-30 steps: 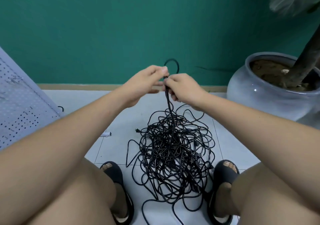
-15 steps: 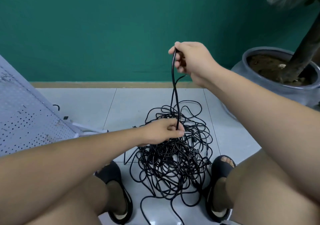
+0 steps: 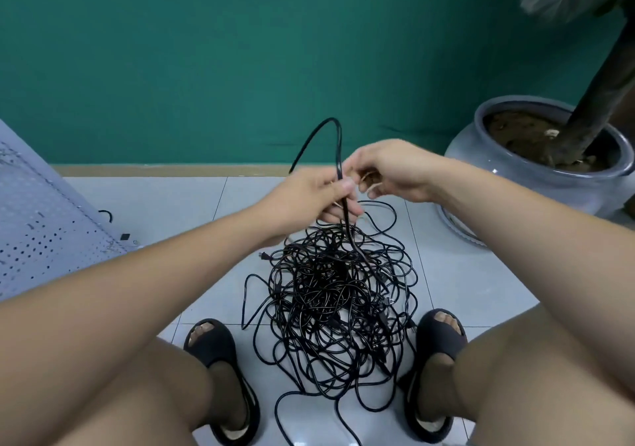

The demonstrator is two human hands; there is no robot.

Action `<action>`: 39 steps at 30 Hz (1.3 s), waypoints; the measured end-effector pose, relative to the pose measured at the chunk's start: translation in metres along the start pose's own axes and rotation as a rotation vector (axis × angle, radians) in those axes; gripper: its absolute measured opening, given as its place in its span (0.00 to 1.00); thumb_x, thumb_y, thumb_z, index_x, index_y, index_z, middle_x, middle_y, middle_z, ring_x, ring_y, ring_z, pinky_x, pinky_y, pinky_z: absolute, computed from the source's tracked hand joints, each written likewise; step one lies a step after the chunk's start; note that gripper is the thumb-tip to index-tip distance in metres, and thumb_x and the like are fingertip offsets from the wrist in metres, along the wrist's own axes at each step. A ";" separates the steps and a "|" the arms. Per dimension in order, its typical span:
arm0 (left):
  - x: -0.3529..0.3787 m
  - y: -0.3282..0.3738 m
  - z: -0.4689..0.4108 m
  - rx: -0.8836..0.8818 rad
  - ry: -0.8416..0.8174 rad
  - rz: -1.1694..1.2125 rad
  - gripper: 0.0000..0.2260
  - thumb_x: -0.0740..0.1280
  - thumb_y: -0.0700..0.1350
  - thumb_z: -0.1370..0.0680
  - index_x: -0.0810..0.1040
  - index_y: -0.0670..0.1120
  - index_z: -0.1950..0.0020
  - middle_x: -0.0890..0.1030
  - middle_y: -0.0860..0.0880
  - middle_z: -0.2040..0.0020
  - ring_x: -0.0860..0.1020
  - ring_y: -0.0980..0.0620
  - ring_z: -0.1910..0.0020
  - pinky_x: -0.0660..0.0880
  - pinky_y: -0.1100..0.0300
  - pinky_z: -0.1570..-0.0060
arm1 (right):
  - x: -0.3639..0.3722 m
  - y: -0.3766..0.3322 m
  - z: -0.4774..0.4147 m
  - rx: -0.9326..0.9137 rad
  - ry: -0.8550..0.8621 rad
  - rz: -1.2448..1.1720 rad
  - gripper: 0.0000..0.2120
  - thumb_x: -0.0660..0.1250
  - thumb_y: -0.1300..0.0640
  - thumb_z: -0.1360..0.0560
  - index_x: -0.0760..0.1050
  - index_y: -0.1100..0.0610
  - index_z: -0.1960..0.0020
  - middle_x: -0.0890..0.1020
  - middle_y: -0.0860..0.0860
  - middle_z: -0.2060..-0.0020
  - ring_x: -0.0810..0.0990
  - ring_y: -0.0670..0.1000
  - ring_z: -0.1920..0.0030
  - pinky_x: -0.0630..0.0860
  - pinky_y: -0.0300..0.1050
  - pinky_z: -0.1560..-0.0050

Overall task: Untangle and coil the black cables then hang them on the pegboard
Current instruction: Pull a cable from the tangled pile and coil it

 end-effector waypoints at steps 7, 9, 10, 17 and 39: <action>-0.041 0.036 -0.007 0.078 0.133 0.150 0.10 0.60 0.48 0.11 0.78 0.44 0.46 0.89 0.43 0.48 0.88 0.49 0.51 0.81 0.64 0.55 | 0.049 0.046 0.021 0.172 -0.459 0.466 0.25 0.58 0.75 0.20 0.79 0.54 0.31 0.81 0.56 0.50 0.81 0.51 0.58 0.81 0.44 0.57; -0.049 0.040 -0.009 0.074 0.154 0.178 0.10 0.61 0.49 0.11 0.77 0.45 0.45 0.89 0.44 0.47 0.88 0.48 0.49 0.82 0.63 0.54 | 0.060 0.049 0.022 0.145 -0.454 0.472 0.17 0.63 0.68 0.16 0.78 0.55 0.31 0.80 0.56 0.51 0.81 0.49 0.59 0.80 0.44 0.56; -0.052 0.040 -0.010 0.073 0.170 0.186 0.10 0.61 0.50 0.11 0.77 0.45 0.45 0.89 0.44 0.47 0.88 0.48 0.49 0.82 0.63 0.53 | 0.063 0.049 0.020 0.104 -0.407 0.489 0.11 0.64 0.62 0.13 0.79 0.57 0.33 0.80 0.54 0.53 0.80 0.49 0.60 0.79 0.43 0.58; -0.060 0.021 -0.015 0.013 0.235 0.042 0.21 0.59 0.61 0.13 0.81 0.47 0.39 0.89 0.51 0.44 0.86 0.51 0.42 0.80 0.54 0.43 | 0.057 0.003 0.016 -0.235 0.002 0.601 0.12 0.59 0.54 0.11 0.79 0.55 0.48 0.82 0.49 0.65 0.78 0.47 0.68 0.76 0.46 0.62; -0.026 0.011 -0.013 0.151 0.028 -0.187 0.06 0.69 0.41 0.15 0.86 0.43 0.46 0.89 0.48 0.49 0.87 0.49 0.45 0.82 0.56 0.44 | 0.010 -0.025 0.030 -0.258 0.113 0.193 0.18 0.58 0.48 0.11 0.80 0.58 0.48 0.84 0.53 0.60 0.81 0.51 0.59 0.79 0.51 0.56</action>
Point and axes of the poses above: each hand's wrist, its own z-axis away from the middle knuckle, its own x-axis out of the palm, y = z × x, the point moved 3 cm from there along -z, towards the middle knuckle
